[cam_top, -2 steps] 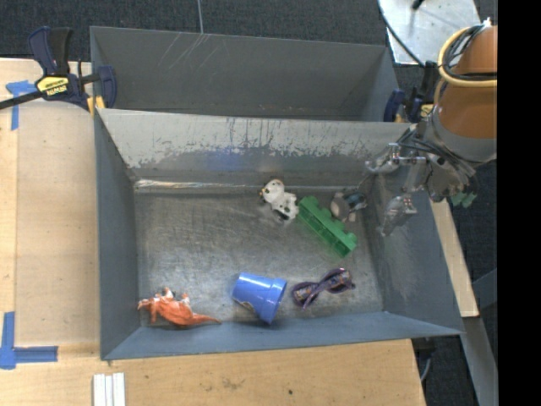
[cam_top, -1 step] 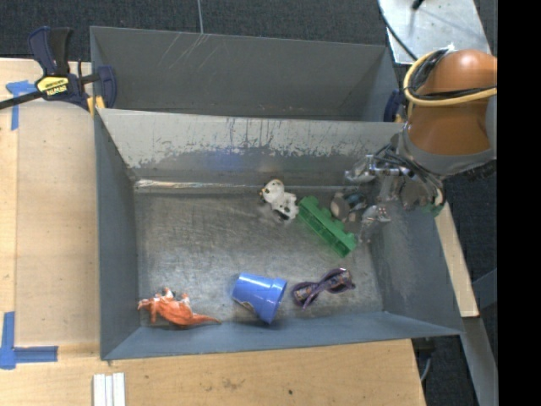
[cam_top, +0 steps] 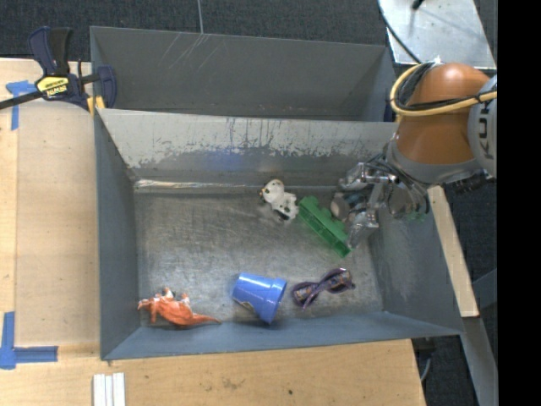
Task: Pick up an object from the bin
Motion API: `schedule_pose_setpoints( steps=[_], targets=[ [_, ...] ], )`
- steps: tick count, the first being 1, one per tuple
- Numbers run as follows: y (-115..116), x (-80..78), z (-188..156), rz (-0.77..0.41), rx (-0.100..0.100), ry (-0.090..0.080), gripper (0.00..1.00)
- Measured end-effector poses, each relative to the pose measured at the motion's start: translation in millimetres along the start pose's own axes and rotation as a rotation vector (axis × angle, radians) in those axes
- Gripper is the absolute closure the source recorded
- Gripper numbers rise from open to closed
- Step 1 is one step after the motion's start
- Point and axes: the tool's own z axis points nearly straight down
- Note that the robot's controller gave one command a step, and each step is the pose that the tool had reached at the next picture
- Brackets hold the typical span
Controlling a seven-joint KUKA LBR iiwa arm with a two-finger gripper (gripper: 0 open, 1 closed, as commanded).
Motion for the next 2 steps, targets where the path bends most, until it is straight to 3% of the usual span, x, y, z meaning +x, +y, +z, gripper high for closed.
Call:
schedule_pose_setpoints(
  steps=[1,2],
  targets=[
    [-2,-1.4,-11,0.317,0.000,-0.007,0.00],
    [0,-32.0,39,0.192,-0.002,0.008,0.00]
  ],
)
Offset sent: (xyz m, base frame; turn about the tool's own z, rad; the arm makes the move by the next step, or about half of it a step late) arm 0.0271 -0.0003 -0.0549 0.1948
